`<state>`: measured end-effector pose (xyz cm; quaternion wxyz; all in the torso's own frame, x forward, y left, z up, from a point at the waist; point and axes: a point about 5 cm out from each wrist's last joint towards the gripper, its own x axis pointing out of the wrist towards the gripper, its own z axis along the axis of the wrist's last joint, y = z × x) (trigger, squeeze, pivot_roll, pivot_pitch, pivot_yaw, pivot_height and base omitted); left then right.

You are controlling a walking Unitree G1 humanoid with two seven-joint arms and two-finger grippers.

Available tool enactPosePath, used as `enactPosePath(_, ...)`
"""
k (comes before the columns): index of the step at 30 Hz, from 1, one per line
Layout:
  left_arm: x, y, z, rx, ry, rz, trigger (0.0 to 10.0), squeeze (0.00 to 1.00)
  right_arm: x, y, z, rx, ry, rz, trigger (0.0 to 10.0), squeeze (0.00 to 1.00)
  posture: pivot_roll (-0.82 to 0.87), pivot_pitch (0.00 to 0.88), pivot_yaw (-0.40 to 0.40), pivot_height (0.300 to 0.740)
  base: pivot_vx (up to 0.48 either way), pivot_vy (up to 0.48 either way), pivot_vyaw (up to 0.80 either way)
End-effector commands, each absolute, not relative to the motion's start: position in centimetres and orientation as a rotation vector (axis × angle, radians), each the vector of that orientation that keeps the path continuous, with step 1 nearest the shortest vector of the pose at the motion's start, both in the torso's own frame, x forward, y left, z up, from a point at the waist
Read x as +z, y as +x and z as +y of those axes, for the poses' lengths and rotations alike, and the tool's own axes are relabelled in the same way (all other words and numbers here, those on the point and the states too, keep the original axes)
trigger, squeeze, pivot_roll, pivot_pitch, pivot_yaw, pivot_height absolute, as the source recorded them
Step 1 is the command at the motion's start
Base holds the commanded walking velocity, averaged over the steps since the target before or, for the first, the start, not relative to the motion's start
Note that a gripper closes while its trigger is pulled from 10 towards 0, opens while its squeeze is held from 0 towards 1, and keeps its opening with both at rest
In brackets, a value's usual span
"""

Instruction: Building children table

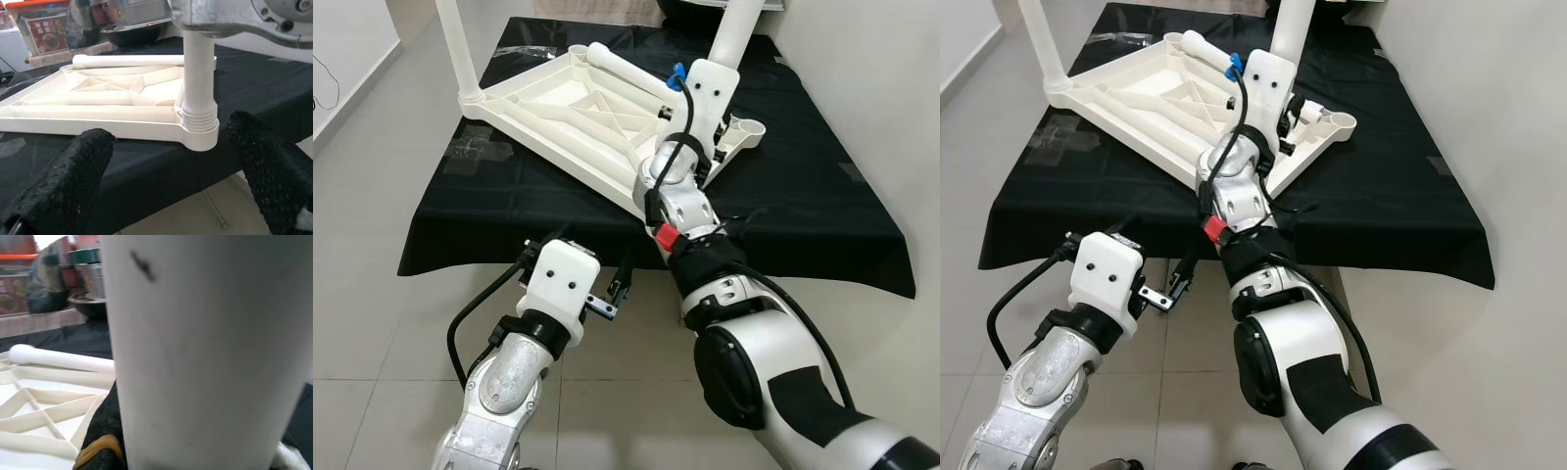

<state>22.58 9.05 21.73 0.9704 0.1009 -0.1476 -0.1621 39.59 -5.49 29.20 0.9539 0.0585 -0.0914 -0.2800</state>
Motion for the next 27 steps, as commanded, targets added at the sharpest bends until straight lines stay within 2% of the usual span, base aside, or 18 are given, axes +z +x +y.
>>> enactPosePath(1, 21.3, 22.6, 9.0, -0.327, 0.211, -0.278, 10.0, 0.0, 21.3, 39.3, -6.6, -0.654, -0.005, 0.137, 10.0, 0.0, 0.13, 0.234, -0.093, 0.74, 0.0, 0.0, 0.0)
enactPosePath(7, 21.2, 22.5, 9.1, -0.325, 0.21, -0.275, 10.0, 0.0, 21.1, 38.9, -6.3, -0.747, -0.034, 0.189, 10.0, 0.0, 0.13, 0.235, -0.097, 0.74, 0.0, 0.0, 0.0)
enactPosePath(12, 21.1, 22.5, 9.0, -0.323, 0.207, -0.27, 10.0, 0.0, 21.2, 38.5, -5.8, -0.814, 0.061, 0.211, 10.0, 0.0, 0.13, 0.234, -0.098, 0.74, 0.0, 0.0, 0.0)
enactPosePath(27, 21.0, 22.4, 8.8, -0.33, 0.204, -0.271, 10.0, 0.0, 22.1, 38.6, -4.7, -0.78, 0.08, 0.204, 10.0, 0.0, 0.13, 0.213, -0.103, 0.74, 0.0, 0.0, 0.0)
